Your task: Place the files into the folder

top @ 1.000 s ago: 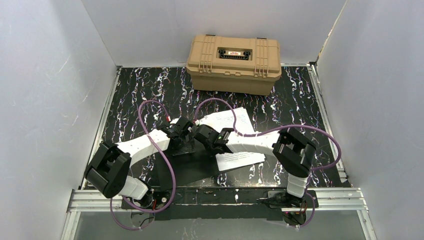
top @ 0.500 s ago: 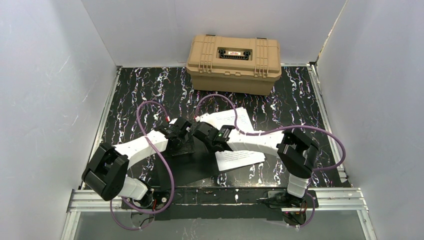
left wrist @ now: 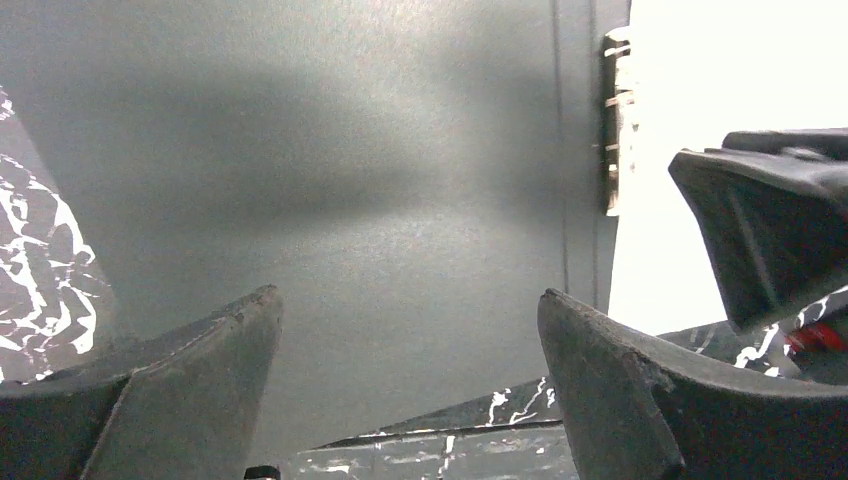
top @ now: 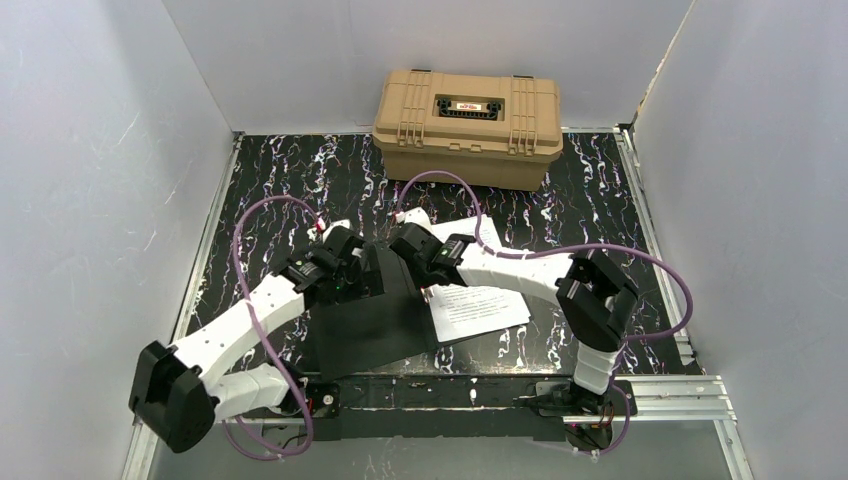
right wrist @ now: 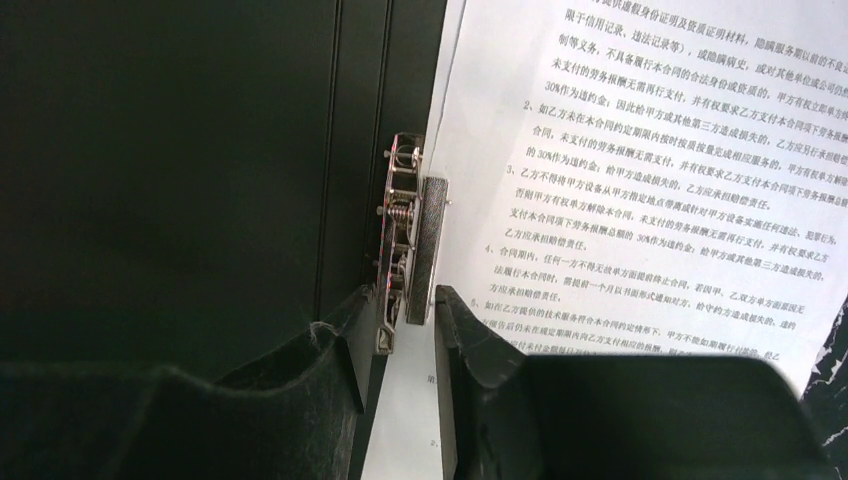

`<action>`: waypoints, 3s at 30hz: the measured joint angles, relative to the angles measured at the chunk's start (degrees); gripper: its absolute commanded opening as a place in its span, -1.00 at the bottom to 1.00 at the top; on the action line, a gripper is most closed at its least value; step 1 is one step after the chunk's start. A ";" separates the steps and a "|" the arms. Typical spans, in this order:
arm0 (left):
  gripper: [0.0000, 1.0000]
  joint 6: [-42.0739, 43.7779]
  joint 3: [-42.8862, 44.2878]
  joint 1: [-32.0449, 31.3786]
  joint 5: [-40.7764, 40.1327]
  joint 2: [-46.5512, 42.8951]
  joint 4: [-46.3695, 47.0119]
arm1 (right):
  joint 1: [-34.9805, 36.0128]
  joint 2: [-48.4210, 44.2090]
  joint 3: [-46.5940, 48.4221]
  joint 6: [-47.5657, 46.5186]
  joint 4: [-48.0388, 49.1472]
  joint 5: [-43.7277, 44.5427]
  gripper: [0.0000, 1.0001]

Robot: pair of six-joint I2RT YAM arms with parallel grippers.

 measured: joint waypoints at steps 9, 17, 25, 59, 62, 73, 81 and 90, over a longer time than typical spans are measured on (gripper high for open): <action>0.96 2.49 6.71 0.02 -2.51 -10.78 -6.95 | -1.11 4.66 1.70 0.33 1.46 -1.88 -0.33; 0.96 6.01 11.21 0.02 -5.20 -19.65 -10.58 | -1.36 7.63 2.08 0.94 2.12 -2.78 -0.42; 0.96 8.94 11.82 0.02 -6.19 -21.90 -12.09 | -1.79 8.20 2.58 1.49 2.60 -3.02 -0.55; 0.97 6.80 9.11 0.02 -7.65 -19.37 -12.52 | -1.92 6.10 0.07 3.19 2.86 -1.68 -0.97; 0.97 5.60 7.52 0.02 -7.72 -18.53 -12.04 | -2.25 3.34 -1.64 3.13 2.82 -1.73 -0.97; 0.97 1.81 1.79 0.70 -5.46 -17.03 -7.26 | -7.13 -9.62 -8.02 2.05 2.86 -3.41 -0.97; 0.97 0.24 -2.23 6.47 0.72 -16.44 -2.23 | -13.07 -18.10 -12.31 -0.04 1.42 -6.03 -0.97; 0.97 -1.07 -7.30 13.42 12.33 -15.98 5.38 | -19.26 -25.68 -13.33 -1.92 -0.79 -10.97 -0.97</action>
